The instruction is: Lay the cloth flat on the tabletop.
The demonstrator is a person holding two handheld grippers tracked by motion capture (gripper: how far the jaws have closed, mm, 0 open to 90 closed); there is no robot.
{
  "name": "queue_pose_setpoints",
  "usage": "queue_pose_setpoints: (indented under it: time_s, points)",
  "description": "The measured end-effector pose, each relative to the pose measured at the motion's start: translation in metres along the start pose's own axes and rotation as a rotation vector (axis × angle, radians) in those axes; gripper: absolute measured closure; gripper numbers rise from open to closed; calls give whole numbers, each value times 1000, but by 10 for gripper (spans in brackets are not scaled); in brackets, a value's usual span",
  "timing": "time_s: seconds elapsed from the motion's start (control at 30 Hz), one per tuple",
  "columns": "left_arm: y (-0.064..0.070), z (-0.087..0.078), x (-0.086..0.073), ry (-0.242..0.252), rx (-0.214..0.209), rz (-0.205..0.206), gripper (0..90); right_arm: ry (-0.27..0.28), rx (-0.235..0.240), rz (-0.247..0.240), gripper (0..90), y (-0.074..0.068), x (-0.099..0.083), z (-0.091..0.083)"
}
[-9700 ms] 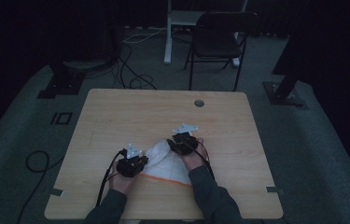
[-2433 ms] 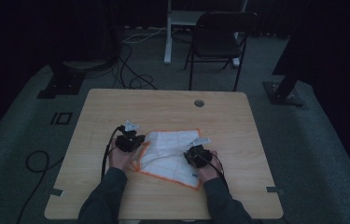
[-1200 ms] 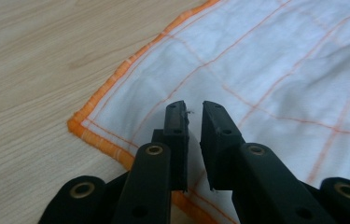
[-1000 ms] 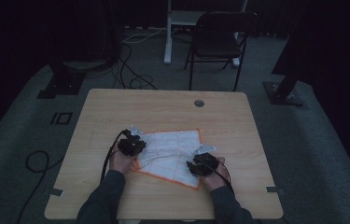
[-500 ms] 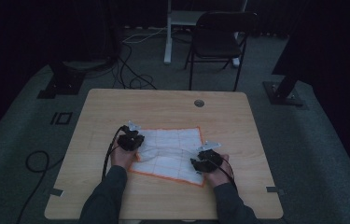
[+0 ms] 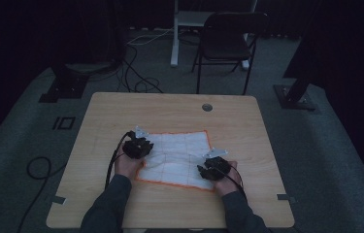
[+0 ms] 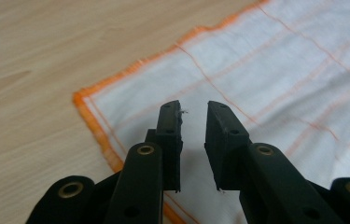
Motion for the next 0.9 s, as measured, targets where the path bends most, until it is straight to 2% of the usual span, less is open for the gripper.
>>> queue_pose_setpoints:
  time_s: [0.17, 0.23, 0.37, 0.53, 0.63, 0.77, 0.9]
  points:
    - [-6, 14, -9, -52, 1, -7, 807, -5, 9, 2, 453, -2, -3, 1]
    - [-8, 15, -8, -40, -2, -13, 807, -6, 10, 1, 444, -2, -3, 1]
    - [-13, 18, -5, -28, 19, -19, 803, -7, 25, 8, 420, 2, -4, 2]
    - [-21, 21, -4, -3, 32, -44, 793, -10, 11, -1, 412, 7, -3, 2]
    - [-25, 22, -3, 10, 40, -55, 784, -12, 13, 13, 409, 12, -3, 3]
    - [-26, 23, -2, 13, 59, -56, 756, -15, 14, 19, 410, 14, -3, 3]
    - [-21, 18, -2, 8, 70, -58, 723, -24, 22, 22, 429, 10, -4, 2]
Point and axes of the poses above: each handheld gripper's, and its own axes: z roughly forward along the jaws, x roughly out of its top, y roughly to its right, the point moved 7 cm from there along z, roughly forward along the jaws, and after that the axes turned 6 degrees about -y, right-handed, at the moved point
